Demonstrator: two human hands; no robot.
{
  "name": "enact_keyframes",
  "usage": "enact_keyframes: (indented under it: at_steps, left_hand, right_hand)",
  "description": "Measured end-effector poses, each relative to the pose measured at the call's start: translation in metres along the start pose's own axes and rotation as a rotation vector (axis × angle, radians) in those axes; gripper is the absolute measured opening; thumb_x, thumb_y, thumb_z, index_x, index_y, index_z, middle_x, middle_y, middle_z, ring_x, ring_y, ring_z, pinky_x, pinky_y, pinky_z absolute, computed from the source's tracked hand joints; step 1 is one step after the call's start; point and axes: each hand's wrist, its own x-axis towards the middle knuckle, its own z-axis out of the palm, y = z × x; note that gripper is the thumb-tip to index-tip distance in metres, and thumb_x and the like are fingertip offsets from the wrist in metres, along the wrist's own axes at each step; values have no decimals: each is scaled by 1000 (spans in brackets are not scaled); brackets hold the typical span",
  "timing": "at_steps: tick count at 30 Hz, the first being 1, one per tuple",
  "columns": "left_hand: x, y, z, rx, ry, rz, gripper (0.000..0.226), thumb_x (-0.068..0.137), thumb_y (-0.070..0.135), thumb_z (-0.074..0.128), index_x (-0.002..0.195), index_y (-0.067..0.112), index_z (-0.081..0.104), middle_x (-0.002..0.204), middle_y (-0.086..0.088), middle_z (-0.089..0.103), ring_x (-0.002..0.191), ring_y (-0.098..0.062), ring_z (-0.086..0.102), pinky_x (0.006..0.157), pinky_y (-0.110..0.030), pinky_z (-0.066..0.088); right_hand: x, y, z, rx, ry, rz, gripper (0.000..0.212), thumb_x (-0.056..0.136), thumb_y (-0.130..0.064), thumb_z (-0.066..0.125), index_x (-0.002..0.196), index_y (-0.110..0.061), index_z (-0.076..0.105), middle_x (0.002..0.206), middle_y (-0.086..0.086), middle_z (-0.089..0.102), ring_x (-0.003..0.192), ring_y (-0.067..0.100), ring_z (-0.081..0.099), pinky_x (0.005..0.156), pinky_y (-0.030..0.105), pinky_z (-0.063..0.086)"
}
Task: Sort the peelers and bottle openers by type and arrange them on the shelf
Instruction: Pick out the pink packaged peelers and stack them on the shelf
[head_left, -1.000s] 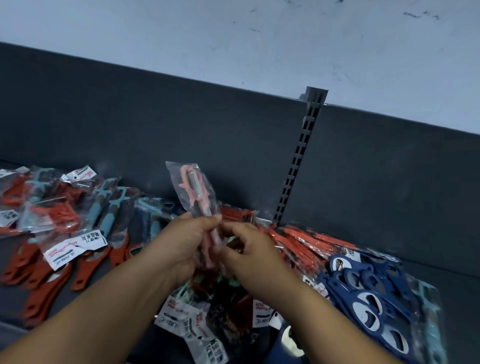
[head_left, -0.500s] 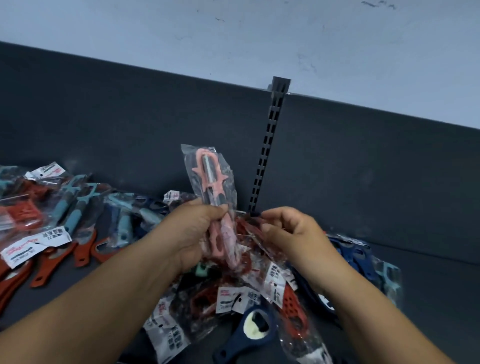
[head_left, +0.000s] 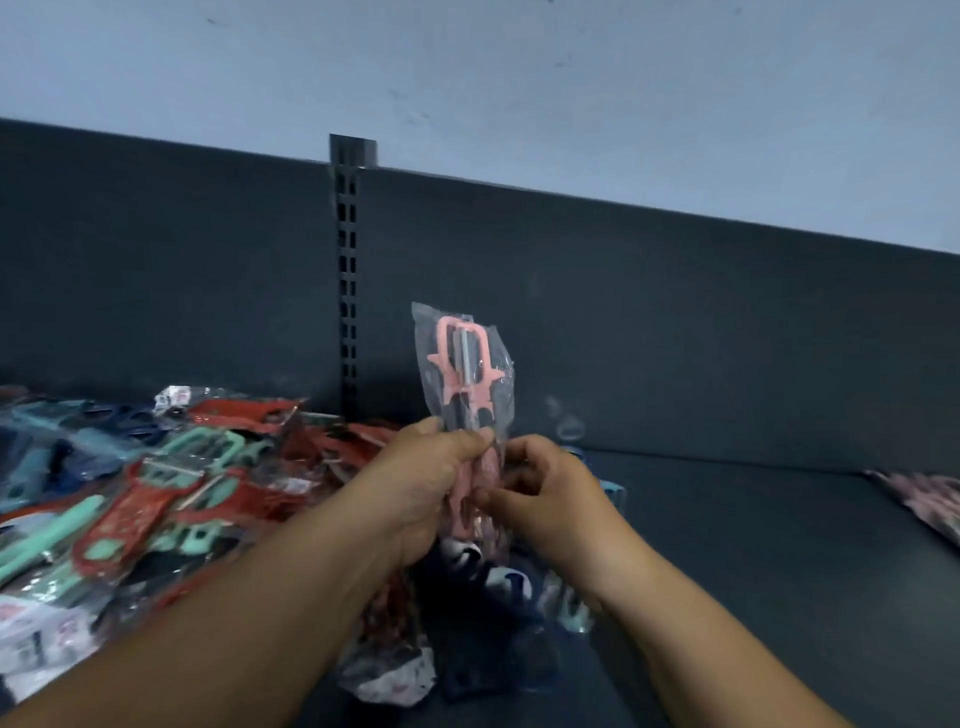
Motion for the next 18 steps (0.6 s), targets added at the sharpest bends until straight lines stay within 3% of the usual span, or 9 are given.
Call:
enact_keyframes:
  at_steps: [5,9,12,15,18]
  left_hand:
    - [5,-19,44,43,-14,-76,27,92,-1,38,75,4,58,52,-8,60,40,-17,57,42,-21,48]
    - [11,-33,73,186,-49,-35,23,91,-4,43,82,6,62,66,-11,62,55,-21,59,54,-26,48]
    - [19,-41,94,239,-105,-24,23,92,-5,47,77,7,60,59,-7,61,46,-13,59,45,-18,45]
    - [22,-48,118,267,-192,-41,27,91,-8,48,71,7,59,48,-1,60,38,-7,56,39,-13,41]
    - [26,-58,146,303,-258,-49,23,89,-7,49,79,7,64,59,-5,64,53,-17,59,50,-23,46]
  right_hand:
    - [-18,23,-53,55,76,12,15,84,-4,68,96,-9,62,71,9,60,61,17,51,51,22,40]
    - [-34,31,-90,53,163,22,13,84,-2,67,95,-6,60,67,11,50,55,17,43,48,23,36]
    - [-45,35,-118,25,259,53,16,84,-3,68,97,-4,59,69,10,52,60,19,45,54,27,40]
    - [-58,39,-146,-2,329,103,14,85,-2,67,95,-7,58,70,10,54,59,18,47,51,22,40]
    - [-69,46,-175,-10,394,102,15,85,0,66,89,-11,56,70,11,55,52,14,49,50,23,44]
